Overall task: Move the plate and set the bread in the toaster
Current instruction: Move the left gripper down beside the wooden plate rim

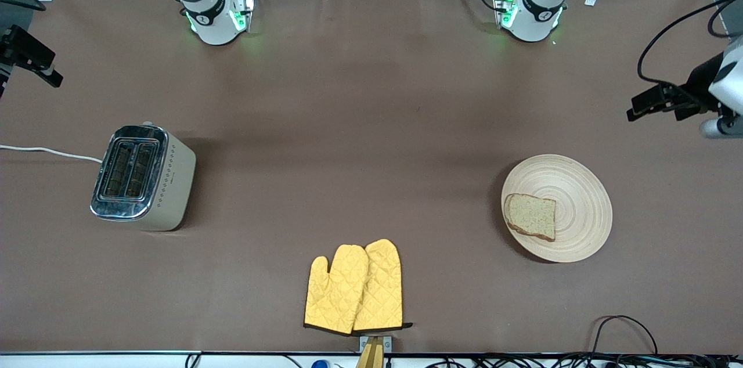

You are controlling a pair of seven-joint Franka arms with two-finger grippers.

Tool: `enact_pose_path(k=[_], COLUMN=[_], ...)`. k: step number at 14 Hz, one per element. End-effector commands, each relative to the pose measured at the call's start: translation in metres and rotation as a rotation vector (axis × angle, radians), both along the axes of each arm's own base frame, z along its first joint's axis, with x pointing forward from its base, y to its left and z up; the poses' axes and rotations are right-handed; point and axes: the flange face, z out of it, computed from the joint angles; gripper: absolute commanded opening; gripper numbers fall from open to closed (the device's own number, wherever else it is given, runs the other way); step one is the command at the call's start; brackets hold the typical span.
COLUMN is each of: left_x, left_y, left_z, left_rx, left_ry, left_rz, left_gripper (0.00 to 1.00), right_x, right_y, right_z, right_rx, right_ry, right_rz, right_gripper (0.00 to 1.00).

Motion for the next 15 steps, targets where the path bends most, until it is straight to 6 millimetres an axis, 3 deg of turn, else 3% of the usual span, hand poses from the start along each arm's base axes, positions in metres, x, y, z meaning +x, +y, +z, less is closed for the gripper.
enact_pose_path(k=[1,5,9,15], left_x=[0.012,0.030,0.046,0.055], left_y=[0.007,0.032,0.075,0.142], left_z=[-0.025,-0.066,-0.109,-0.174], left_rx=[-0.016,-0.046,-0.153,-0.293], left_ry=[-0.003,-0.009,-0.025,-0.057], left_rz=[0.008,0.020,-0.011,-0.074], left_gripper=[1.00,1.00,1.00,1.00], right_x=[-0.004,-0.004,-0.003,-0.003], right_y=[0.001,0.001,0.001,0.001], right_z=[0.001,0.001,0.001,0.001], right_rx=[0.013,0.013,0.013,0.013], right_ry=[0.002,0.002,0.003,0.002], right_rz=[0.001,0.001,-0.001,-0.001], right_gripper=[1.00,1.00,1.00,1.00])
